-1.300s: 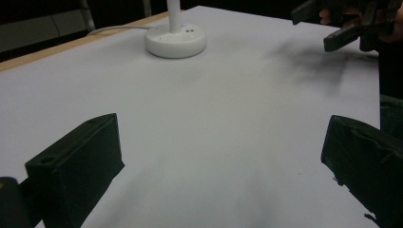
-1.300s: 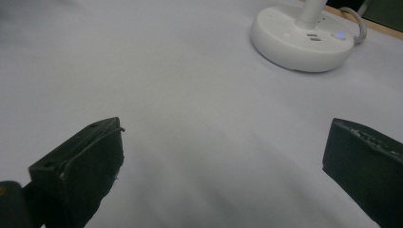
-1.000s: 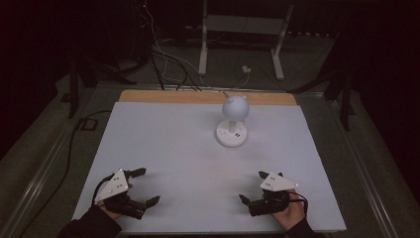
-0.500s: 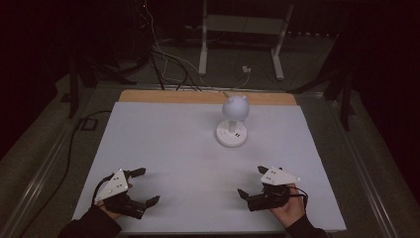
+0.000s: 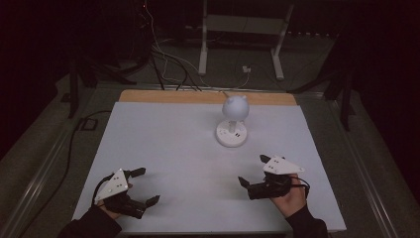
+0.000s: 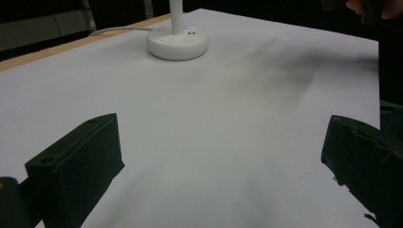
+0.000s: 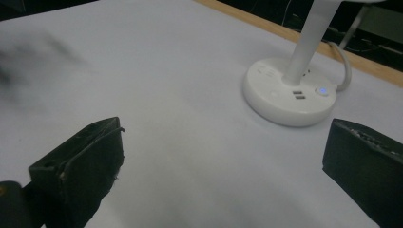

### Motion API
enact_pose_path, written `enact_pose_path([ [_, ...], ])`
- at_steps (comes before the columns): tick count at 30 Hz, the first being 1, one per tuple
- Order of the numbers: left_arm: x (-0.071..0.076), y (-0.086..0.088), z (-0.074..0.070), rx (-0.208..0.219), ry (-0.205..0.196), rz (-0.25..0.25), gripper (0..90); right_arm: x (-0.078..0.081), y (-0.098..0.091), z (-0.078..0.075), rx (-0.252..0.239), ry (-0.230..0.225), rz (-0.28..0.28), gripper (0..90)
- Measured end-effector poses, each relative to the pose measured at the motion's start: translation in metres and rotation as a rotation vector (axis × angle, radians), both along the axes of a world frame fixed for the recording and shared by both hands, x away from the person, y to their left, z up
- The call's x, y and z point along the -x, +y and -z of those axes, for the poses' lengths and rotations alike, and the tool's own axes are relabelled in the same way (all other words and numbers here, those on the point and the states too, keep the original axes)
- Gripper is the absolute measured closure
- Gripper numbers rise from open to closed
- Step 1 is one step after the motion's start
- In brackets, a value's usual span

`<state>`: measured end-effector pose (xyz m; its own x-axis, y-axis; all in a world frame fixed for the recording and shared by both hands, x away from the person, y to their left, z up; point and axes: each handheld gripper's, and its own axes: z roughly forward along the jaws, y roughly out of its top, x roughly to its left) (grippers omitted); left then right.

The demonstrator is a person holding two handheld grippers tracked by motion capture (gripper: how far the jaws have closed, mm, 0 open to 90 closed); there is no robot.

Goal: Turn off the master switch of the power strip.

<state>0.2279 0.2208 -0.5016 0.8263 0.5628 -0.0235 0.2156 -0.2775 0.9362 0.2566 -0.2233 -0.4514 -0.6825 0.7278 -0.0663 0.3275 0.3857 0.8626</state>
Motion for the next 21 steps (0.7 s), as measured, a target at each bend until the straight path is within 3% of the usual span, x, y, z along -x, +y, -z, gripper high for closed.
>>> enact_pose_path([
  [21,0.001,0.0,0.0,-0.002,0.0,0.004,0.4,-0.03,0.008,-0.017,-0.014,-0.034,0.019,0.0],
])
